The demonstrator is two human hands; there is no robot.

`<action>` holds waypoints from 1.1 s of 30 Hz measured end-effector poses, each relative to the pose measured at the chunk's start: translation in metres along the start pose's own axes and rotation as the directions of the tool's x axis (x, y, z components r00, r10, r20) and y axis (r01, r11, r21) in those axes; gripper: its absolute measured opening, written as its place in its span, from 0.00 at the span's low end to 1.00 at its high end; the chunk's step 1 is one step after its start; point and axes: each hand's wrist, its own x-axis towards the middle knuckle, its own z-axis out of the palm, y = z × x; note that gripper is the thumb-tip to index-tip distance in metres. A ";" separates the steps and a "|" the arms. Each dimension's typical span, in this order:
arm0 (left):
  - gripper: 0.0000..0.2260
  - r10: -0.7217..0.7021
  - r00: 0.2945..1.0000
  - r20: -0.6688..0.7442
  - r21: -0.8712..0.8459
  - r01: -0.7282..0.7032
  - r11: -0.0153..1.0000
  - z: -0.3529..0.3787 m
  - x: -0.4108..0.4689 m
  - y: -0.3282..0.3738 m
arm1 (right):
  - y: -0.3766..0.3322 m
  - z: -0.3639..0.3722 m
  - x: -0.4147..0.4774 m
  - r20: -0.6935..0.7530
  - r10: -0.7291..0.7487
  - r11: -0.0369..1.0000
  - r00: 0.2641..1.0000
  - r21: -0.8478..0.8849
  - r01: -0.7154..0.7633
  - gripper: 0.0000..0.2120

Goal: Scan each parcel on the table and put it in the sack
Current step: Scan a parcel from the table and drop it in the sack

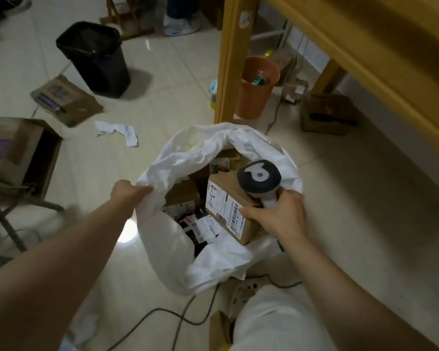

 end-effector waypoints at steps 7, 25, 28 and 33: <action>0.06 0.273 0.932 -0.238 -0.038 -0.290 0.956 -0.034 -0.017 0.043 | -0.037 0.038 0.019 0.165 -0.034 0.999 0.986 0.031 0.029 0.33; 0.27 0.374 0.923 0.089 0.320 -0.382 0.867 0.004 -0.101 0.059 | -0.014 -0.053 -0.057 0.202 -0.032 0.858 0.979 0.508 -0.077 0.06; 0.29 0.527 0.831 0.180 0.376 -0.553 0.744 0.022 -0.176 0.108 | -0.014 -0.100 -0.081 0.116 -0.018 0.811 0.993 0.583 -0.053 0.12; 0.29 0.741 0.601 0.299 0.231 -0.799 0.555 0.060 -0.288 0.176 | -0.008 -0.184 -0.126 -0.045 0.054 0.646 0.998 0.763 -0.001 0.11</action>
